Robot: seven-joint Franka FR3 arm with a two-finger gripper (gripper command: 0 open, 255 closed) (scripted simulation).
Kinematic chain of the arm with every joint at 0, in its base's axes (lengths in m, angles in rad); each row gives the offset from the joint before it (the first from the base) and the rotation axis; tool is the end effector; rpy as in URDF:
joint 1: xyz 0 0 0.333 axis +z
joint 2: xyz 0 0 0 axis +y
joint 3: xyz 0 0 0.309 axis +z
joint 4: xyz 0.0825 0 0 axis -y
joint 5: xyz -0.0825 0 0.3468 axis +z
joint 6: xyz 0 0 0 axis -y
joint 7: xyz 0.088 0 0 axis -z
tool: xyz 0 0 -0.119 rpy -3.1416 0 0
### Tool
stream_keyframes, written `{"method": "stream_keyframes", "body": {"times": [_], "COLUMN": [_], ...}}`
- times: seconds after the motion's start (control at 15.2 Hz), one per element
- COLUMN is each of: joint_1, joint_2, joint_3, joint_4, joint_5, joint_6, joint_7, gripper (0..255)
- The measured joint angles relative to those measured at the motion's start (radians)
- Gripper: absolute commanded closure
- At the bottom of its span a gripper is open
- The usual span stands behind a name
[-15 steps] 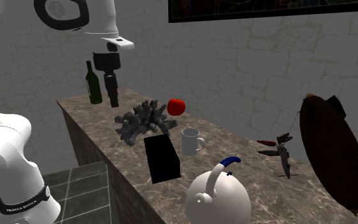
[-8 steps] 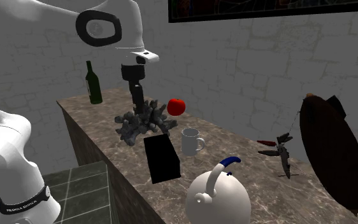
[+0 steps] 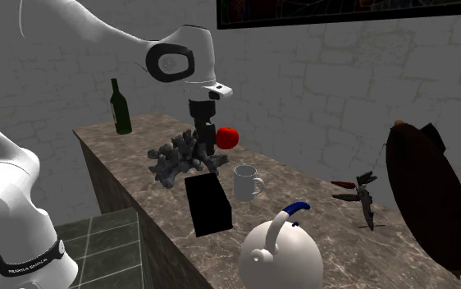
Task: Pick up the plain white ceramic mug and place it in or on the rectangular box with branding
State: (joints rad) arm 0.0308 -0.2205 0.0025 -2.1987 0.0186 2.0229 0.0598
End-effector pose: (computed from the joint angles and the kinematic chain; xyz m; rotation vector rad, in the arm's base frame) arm 0.4570 0.0165 0.4760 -3.1220 0.0535 -0.0685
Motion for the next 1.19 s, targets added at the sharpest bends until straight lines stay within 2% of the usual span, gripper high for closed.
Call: {"method": "stream_keyframes", "body": {"times": [0.4, 0.73, 1.19], "joint_1": [0.006, 0.01, 0.014], "joint_2": [0.228, 0.4, 0.47], "joint_3": [0.012, 0.013, 0.014], "joint_4": [0.157, 0.306, 0.307], "joint_5": [-0.017, -0.034, -0.039], "joint_6": [0.084, 0.116, 0.188], "joint_7": [0.027, 0.04, 0.05], "gripper": [0, 0, 0]}}
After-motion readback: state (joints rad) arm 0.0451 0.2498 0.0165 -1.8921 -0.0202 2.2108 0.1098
